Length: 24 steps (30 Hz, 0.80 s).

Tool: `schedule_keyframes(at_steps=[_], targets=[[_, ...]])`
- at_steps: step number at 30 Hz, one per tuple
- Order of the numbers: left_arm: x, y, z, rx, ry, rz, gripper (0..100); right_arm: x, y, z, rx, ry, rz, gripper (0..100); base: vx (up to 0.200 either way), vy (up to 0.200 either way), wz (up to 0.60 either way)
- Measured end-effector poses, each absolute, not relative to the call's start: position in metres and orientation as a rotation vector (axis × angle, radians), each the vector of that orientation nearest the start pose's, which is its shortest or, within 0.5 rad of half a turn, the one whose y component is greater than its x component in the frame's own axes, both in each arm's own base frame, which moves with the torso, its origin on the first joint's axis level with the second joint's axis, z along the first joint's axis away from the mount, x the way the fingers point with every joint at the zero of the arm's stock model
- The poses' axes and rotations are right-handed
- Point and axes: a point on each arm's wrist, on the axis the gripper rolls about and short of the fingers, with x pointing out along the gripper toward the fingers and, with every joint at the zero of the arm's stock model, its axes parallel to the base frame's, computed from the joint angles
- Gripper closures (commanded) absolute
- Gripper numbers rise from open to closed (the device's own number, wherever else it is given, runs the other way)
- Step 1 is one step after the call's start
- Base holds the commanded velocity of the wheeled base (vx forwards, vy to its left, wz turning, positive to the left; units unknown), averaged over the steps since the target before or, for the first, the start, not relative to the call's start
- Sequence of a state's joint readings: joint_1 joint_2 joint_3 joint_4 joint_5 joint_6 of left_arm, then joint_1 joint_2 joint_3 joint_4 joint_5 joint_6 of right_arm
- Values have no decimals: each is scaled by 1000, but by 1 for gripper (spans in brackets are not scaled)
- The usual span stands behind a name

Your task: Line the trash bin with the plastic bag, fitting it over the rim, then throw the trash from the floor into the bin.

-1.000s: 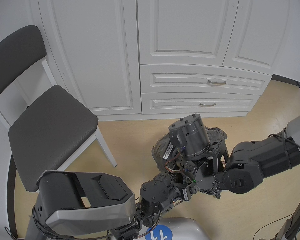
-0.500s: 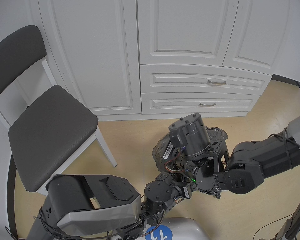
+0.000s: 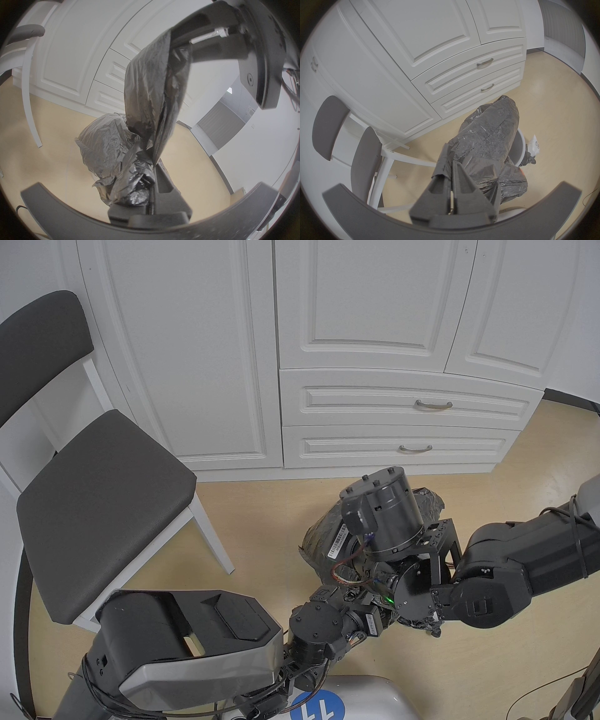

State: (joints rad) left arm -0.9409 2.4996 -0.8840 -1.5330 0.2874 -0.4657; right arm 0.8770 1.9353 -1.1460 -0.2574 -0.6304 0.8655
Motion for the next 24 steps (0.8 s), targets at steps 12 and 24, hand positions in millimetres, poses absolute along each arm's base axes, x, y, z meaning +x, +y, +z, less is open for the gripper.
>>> schedule_keyframes(at_steps=[12,24], targets=[[247,-324,-5,-400,217,-619,100,239,262,171,453,439,63,0,0,0,0],[245,-320,12,-411,197,-625,100,215,231,198,373,389,101,0,0,0,0]])
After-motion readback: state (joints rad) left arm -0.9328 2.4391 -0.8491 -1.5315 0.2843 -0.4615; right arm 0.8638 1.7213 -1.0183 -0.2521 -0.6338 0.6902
